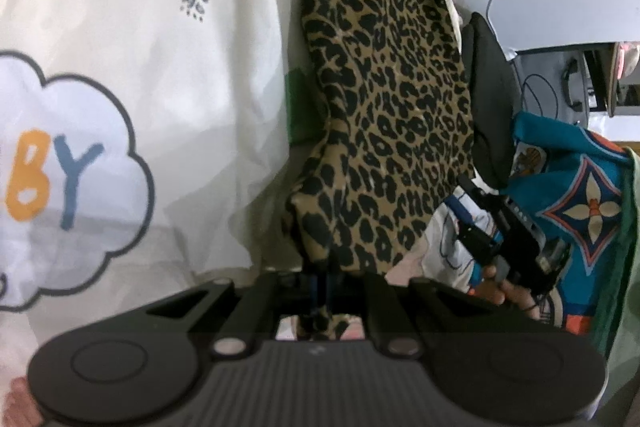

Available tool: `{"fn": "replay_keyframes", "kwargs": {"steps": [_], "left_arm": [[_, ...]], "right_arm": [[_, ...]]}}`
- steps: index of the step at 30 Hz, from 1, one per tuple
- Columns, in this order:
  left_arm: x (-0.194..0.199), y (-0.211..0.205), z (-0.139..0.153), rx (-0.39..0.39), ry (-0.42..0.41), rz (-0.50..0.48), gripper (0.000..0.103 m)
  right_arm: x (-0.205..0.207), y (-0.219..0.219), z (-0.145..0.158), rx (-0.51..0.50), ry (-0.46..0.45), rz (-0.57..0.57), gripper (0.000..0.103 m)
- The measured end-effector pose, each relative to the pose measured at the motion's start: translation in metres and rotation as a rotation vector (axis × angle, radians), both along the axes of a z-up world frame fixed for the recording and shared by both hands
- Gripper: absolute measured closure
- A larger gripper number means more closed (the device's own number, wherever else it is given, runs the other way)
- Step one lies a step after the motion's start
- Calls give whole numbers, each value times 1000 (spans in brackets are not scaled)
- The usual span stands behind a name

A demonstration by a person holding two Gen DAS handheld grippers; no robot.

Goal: Fold clothes

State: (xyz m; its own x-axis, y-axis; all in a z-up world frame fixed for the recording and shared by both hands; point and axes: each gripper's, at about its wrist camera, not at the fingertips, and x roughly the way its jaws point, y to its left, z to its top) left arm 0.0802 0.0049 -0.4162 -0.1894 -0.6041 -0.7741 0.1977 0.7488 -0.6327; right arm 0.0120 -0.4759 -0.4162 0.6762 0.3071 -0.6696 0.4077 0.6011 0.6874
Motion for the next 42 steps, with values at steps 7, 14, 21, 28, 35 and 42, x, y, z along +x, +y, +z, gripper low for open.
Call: {"fn": "replay_keyframes", "kwargs": {"steps": [7, 14, 21, 28, 35, 42], "left_arm": [[15, 13, 12, 48, -70, -33, 99], [21, 20, 13, 91, -115, -31, 99], [19, 27, 8, 109, -122, -26, 99], [21, 25, 8, 116, -129, -24, 99], [22, 24, 16, 125, -144, -12, 99], [33, 33, 49, 143, -189, -13, 99]], "right_arm": [[13, 4, 11, -196, -4, 100, 60], [26, 14, 22, -303, -23, 205, 59], [52, 21, 22, -356, -17, 302, 60], [62, 33, 21, -426, 9, 386, 77], [55, 34, 38, -382, 26, 348, 98], [27, 44, 67, -332, 28, 293, 99]]}}
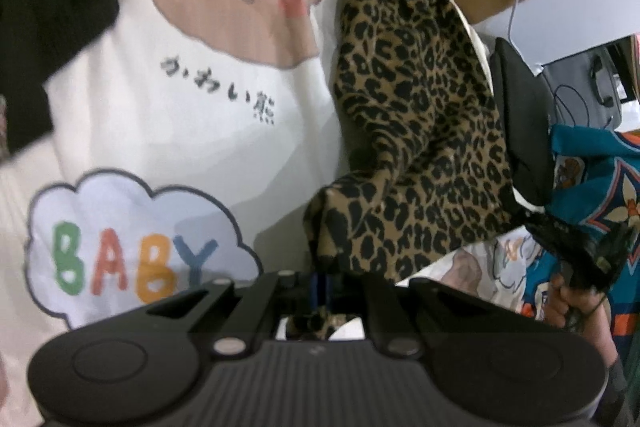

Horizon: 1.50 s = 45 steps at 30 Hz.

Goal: Fold clothes

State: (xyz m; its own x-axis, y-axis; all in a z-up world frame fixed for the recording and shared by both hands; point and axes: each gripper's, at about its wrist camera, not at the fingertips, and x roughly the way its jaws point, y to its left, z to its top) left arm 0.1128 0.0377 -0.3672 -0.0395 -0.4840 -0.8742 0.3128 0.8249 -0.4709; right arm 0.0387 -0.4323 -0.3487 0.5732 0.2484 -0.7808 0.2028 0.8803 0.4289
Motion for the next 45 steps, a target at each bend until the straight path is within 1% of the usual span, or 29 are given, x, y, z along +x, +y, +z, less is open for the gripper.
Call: {"fn": "replay_keyframes", "kwargs": {"steps": [4, 8, 13, 19, 28, 30, 35, 40, 45], "left_arm": [[4, 5, 26, 0, -34, -15, 99], [7, 14, 41, 5, -42, -11, 99], [1, 32, 43, 27, -28, 11, 100], [-4, 31, 43, 65, -16, 23, 99], [-12, 39, 54, 112, -3, 31, 99], [-14, 41, 53, 119, -1, 36, 99], [-20, 45, 39, 130, 26, 62, 99], [-21, 47, 16, 146, 44, 79, 99], [-21, 52, -11, 157, 70, 107, 99]], "right_arm": [[-16, 5, 11, 20, 16, -20, 99], [-34, 14, 20, 38, 31, -11, 99], [-55, 27, 25, 66, 69, 8, 99], [-85, 33, 28, 101, 121, 0, 99], [-118, 44, 35, 122, 139, 1, 99], [-121, 43, 35, 131, 139, -2, 99], [-128, 39, 19, 134, 157, 5, 99], [-130, 40, -2, 146, 173, -3, 99], [-129, 43, -19, 130, 191, 1, 99]]}}
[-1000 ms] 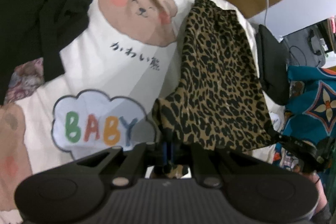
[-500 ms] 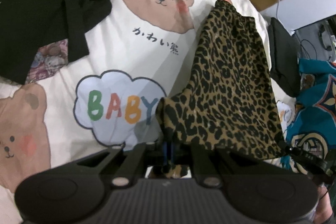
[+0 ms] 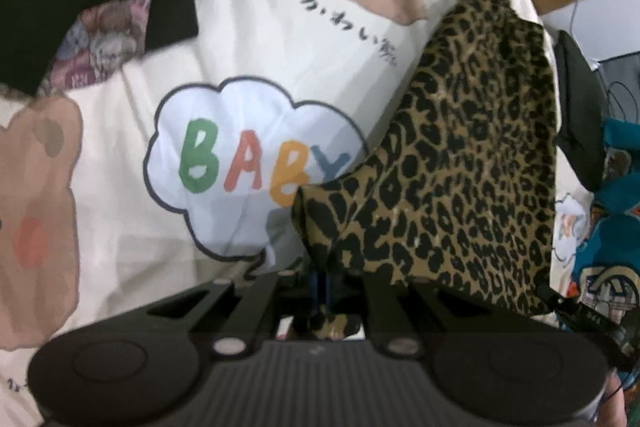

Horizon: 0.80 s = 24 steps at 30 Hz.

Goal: Fold clothes

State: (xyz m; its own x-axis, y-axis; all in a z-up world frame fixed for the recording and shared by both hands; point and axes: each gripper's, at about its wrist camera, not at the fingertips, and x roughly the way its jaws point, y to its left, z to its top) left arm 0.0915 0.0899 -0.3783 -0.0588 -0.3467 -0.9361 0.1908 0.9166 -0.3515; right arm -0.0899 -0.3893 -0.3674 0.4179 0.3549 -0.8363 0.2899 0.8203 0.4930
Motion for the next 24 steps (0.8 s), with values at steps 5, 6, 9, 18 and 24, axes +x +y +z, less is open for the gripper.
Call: {"fn": "replay_keyframes", "kwargs": {"steps": [5, 6, 9, 18, 24], "left_arm": [[3, 4, -22, -9, 14, 6, 99], [4, 5, -27, -12, 16, 7, 99], [7, 4, -40, -19, 16, -9, 95], [15, 12, -3, 4, -78, 14, 79], [30, -20, 28, -75, -203, -56, 78]], "right_arm": [[8, 3, -11, -35, 7, 48, 99], [9, 4, -13, -42, 9, 62, 99], [12, 4, -18, -60, 13, 82, 96], [14, 5, 17, -208, -80, 148, 67], [43, 12, 39, -204, -205, 207, 67]]}}
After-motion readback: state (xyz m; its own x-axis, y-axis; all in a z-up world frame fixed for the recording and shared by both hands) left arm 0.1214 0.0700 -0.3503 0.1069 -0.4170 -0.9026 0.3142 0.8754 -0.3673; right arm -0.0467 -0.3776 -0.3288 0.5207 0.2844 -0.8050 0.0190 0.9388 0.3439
